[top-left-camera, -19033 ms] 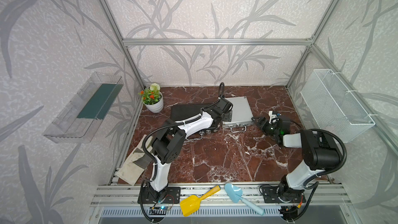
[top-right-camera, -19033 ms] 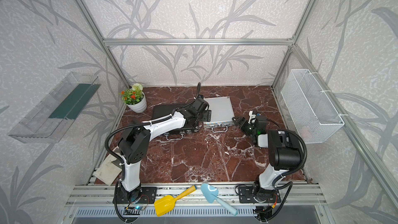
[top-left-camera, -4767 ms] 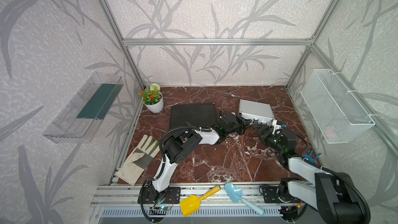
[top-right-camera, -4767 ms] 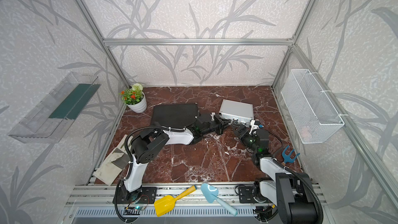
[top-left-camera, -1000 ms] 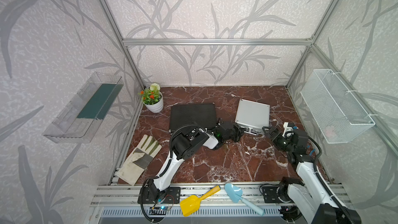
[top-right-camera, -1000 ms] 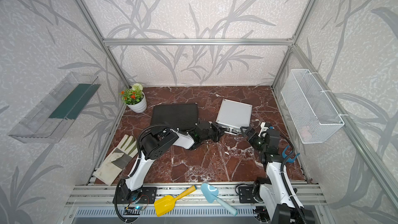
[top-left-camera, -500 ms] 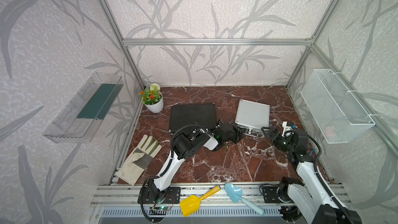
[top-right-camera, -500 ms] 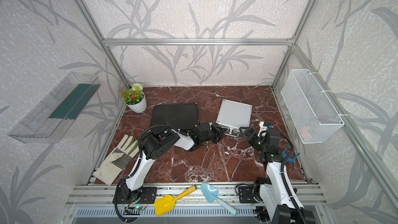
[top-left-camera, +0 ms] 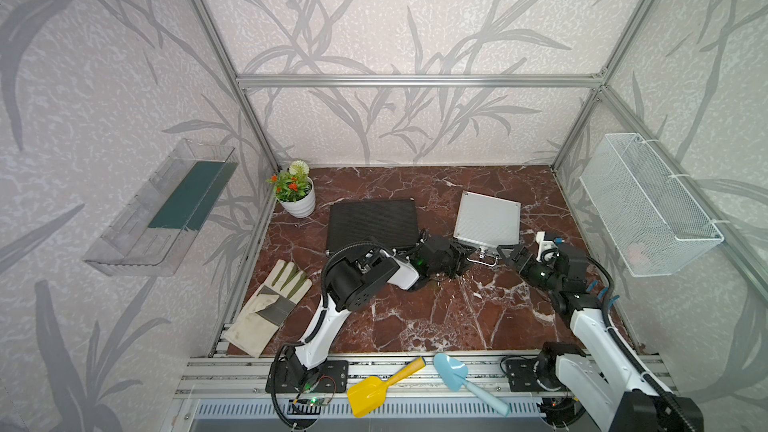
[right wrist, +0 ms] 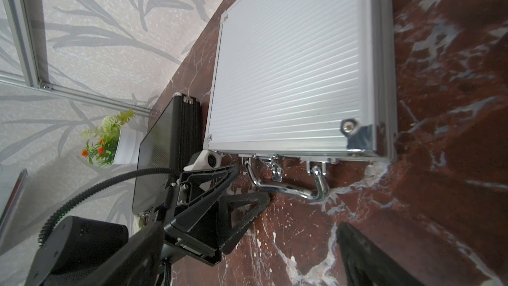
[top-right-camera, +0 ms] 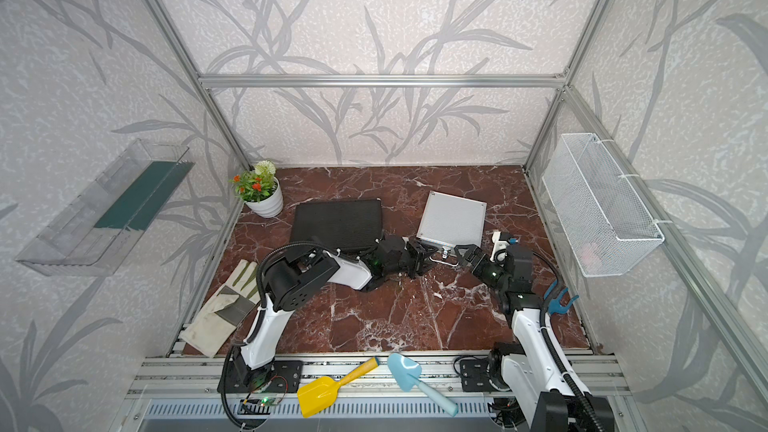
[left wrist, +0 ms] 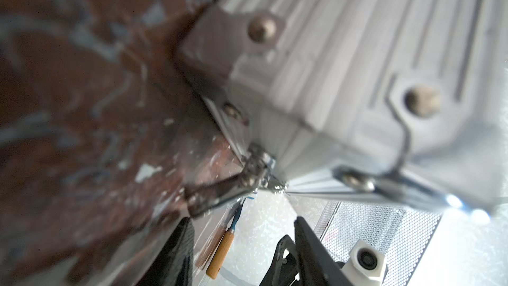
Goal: Open the poker set cases
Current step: Place the poker set case at the center of the board, then open the fastener on the poker set case.
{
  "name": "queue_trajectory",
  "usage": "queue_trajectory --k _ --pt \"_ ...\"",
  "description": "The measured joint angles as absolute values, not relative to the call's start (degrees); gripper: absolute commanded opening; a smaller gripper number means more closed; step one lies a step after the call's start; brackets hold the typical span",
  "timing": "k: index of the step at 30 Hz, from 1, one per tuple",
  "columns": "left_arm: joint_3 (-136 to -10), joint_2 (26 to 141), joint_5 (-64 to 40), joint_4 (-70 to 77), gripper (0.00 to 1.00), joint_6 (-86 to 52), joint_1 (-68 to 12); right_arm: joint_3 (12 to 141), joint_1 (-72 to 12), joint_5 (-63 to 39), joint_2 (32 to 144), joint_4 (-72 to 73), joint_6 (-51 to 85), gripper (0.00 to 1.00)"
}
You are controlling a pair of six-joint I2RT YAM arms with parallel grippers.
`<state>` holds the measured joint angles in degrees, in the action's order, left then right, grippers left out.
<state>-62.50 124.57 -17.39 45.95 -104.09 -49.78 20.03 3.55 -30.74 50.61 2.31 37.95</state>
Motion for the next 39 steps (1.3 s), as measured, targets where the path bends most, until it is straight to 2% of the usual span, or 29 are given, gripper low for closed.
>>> queue_trajectory --k 10,18,29,32,34,39 --pt "-62.3 120.7 -16.5 40.9 0.60 -101.8 -48.6 21.9 -0.5 -27.9 55.5 2.7 33.0 0.98" --pt "-60.6 117.9 -16.7 37.2 0.72 -96.7 -48.2 24.0 -4.2 -27.6 60.4 3.3 28.7 0.93" --pt "-58.3 106.7 -13.6 26.8 0.82 -87.3 -44.5 26.0 -7.0 -26.8 67.3 5.0 25.0 0.84" --pt "-58.0 104.7 -12.2 23.2 0.94 -84.6 -43.5 26.4 -7.2 -26.8 69.2 6.0 24.5 0.81" --pt "-58.0 103.0 -10.9 20.1 0.98 -82.6 -43.2 26.5 -7.3 -26.8 70.1 6.5 24.1 0.80" --pt "-58.2 99.2 -7.8 13.1 0.99 -78.0 -43.0 27.1 -7.7 -26.4 72.1 7.1 23.5 0.79"
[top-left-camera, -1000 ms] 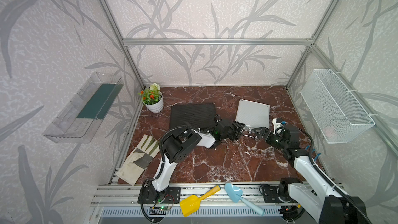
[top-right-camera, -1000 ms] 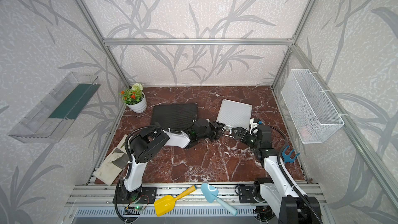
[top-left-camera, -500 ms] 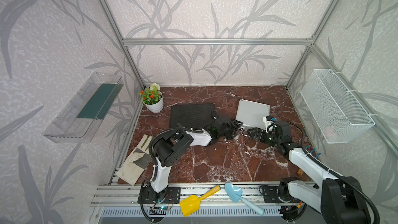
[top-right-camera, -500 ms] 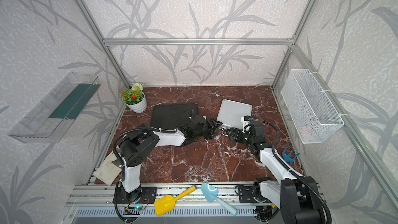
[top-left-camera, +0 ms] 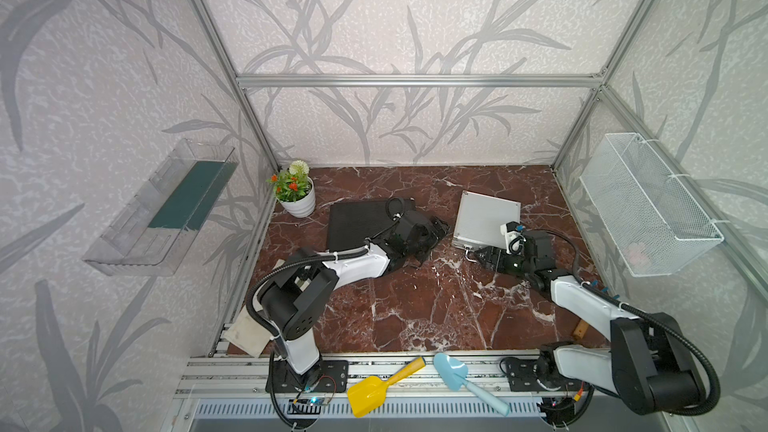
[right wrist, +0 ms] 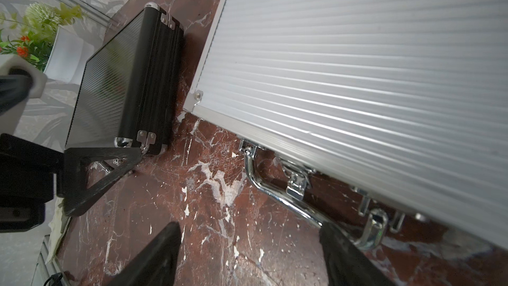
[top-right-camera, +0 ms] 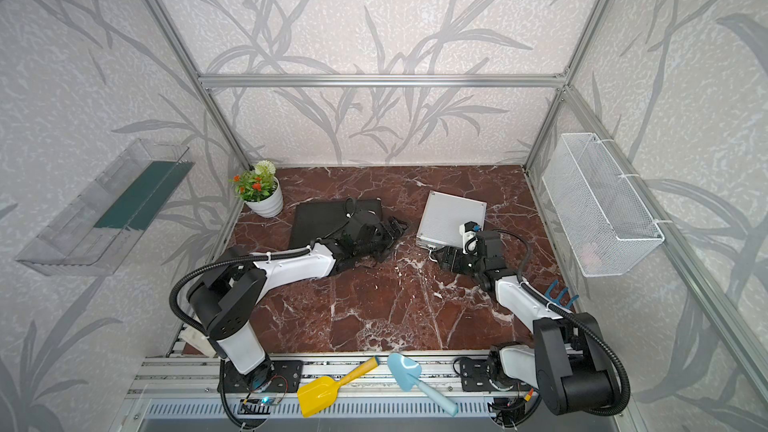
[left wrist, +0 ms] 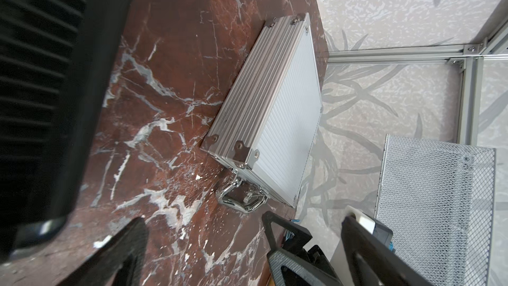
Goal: Open the poker set cases
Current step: Open the fastener on the poker set case.
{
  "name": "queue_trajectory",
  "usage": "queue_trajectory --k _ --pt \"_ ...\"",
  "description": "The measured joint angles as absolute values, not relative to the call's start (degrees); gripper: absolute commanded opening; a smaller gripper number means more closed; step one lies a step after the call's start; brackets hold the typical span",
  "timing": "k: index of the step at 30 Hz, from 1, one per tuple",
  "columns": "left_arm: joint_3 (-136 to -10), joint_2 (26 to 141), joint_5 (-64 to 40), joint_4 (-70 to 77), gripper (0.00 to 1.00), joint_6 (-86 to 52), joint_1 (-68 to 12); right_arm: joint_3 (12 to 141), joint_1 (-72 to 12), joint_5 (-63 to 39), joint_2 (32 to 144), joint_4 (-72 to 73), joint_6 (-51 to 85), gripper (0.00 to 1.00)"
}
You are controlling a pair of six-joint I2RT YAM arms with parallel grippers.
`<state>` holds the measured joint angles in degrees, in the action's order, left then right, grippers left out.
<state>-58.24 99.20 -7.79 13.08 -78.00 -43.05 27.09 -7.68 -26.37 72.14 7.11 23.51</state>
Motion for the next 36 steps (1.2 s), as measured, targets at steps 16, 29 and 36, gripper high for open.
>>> queue_trajectory --k 16,29,36 --pt "-60.4 98.3 -6.1 6.3 0.99 -71.5 -41.9 29.9 -8.3 -26.0 78.9 10.3 22.4 0.80" --pt "-60.4 98.3 -6.1 6.3 0.99 -71.5 -41.8 30.7 -9.2 -26.2 81.6 12.0 21.9 0.80" --pt "-60.4 98.3 -6.5 6.4 1.00 -71.5 -41.5 31.0 -10.3 -26.3 81.7 11.6 20.4 0.80"
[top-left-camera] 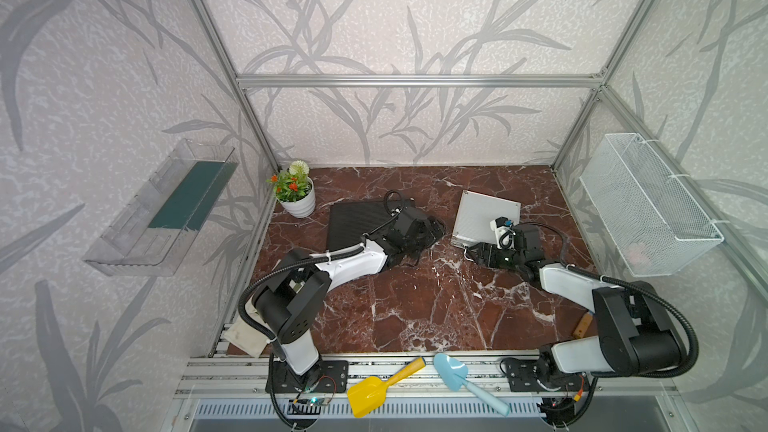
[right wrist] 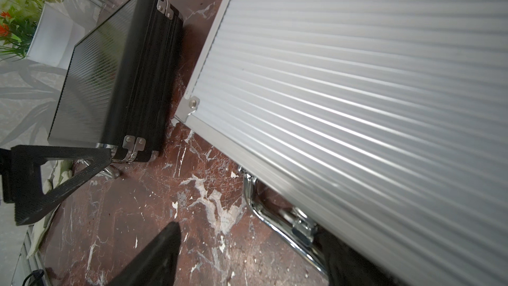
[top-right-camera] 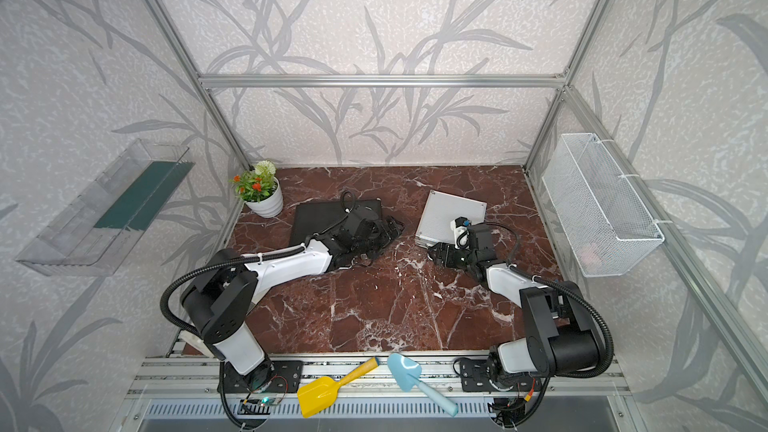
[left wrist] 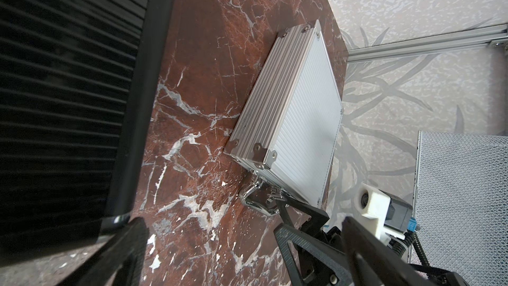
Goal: Open the poker set cases
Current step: Open the fastener on the poker set case.
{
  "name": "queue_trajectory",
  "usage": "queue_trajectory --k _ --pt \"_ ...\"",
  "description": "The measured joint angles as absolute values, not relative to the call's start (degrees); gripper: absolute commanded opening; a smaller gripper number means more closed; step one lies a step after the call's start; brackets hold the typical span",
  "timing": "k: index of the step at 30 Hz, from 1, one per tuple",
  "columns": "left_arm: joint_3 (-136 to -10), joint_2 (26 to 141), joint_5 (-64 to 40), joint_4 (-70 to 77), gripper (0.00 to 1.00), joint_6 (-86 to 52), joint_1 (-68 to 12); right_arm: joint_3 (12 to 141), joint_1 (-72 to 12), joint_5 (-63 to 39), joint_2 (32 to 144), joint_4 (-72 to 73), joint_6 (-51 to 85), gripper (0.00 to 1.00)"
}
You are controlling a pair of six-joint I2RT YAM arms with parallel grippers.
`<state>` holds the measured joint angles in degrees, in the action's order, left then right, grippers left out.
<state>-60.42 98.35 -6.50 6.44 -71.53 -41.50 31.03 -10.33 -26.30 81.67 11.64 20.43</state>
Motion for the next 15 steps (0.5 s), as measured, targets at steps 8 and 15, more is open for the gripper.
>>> queue_trajectory --k 8,15 --pt "-60.4 98.3 -6.5 6.5 0.99 -71.5 -41.5 32.0 -11.5 -24.5 81.5 9.5 18.3 0.80" --pt "-60.4 98.3 -6.5 6.6 0.99 -71.6 -41.4 32.4 -12.2 -23.2 79.4 6.9 16.6 0.80"
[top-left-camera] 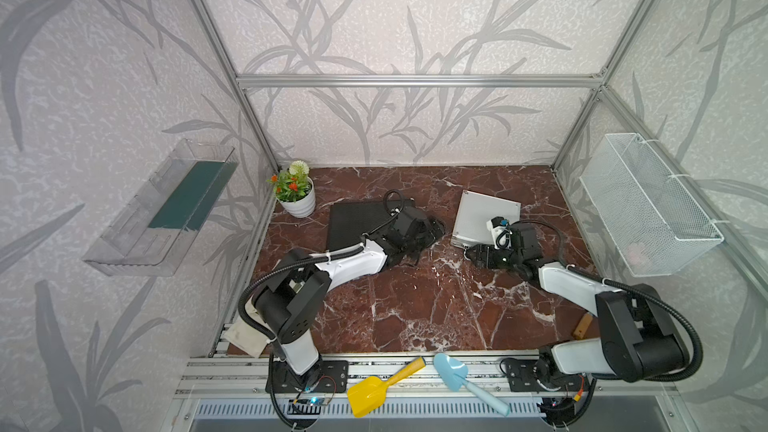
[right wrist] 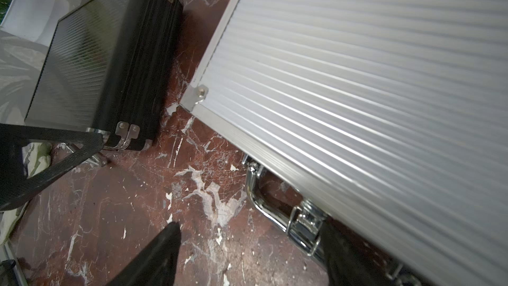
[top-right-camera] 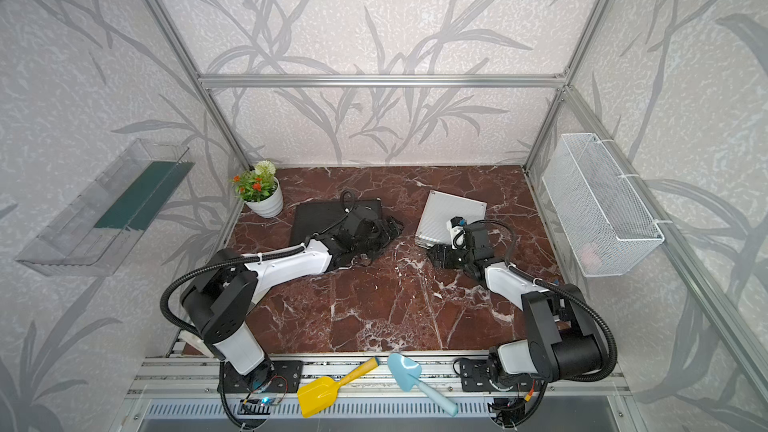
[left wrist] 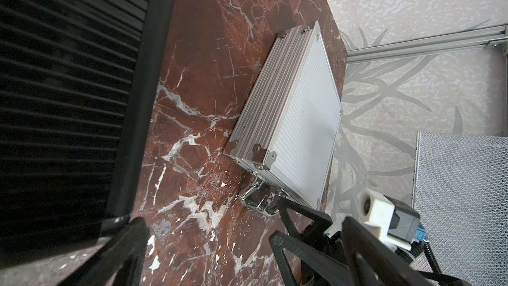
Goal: Open the poker set cases
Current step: Open the fastener on the poker set case, then open the case lid on the poker set case.
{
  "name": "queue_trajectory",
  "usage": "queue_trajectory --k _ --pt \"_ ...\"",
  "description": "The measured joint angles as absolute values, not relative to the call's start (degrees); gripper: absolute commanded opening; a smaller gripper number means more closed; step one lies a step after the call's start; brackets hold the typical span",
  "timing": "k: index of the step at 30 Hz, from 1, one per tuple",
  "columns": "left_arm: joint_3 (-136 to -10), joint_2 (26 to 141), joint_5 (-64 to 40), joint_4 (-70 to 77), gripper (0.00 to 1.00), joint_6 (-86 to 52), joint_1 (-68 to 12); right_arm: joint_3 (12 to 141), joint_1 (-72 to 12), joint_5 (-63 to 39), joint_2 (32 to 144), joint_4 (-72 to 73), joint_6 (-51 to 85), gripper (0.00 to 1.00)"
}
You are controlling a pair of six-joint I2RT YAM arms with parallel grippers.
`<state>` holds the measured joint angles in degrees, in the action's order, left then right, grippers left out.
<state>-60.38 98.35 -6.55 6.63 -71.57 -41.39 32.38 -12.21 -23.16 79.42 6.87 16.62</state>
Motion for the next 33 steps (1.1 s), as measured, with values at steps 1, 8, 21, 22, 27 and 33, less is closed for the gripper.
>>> queue_trajectory --k 1,8,21,22,27,33 --pt "-60.4 98.3 -6.6 6.7 1.00 -71.6 -41.3 32.4 -12.3 -22.9 78.6 6.5 16.5 0.80" --pt "-60.4 98.3 -6.6 7.1 0.99 -71.5 -40.9 32.4 -12.4 -20.4 73.2 3.7 16.4 0.83" --pt "-70.8 105.6 -10.1 2.5 0.96 -63.6 -40.5 32.3 -4.5 -18.6 61.9 -2.0 17.4 0.74" --pt "-71.9 106.3 -10.3 1.9 0.96 -62.5 -40.5 32.2 -2.9 -18.6 61.4 -2.5 17.4 0.74" --pt "-77.8 110.7 -12.1 -0.3 0.83 -57.3 -40.7 32.0 4.9 -20.5 61.4 -5.1 17.8 0.72" --pt "-83.1 116.5 -14.4 -3.5 0.66 -52.0 -41.4 31.2 7.7 -22.6 63.8 -5.8 18.7 0.62"
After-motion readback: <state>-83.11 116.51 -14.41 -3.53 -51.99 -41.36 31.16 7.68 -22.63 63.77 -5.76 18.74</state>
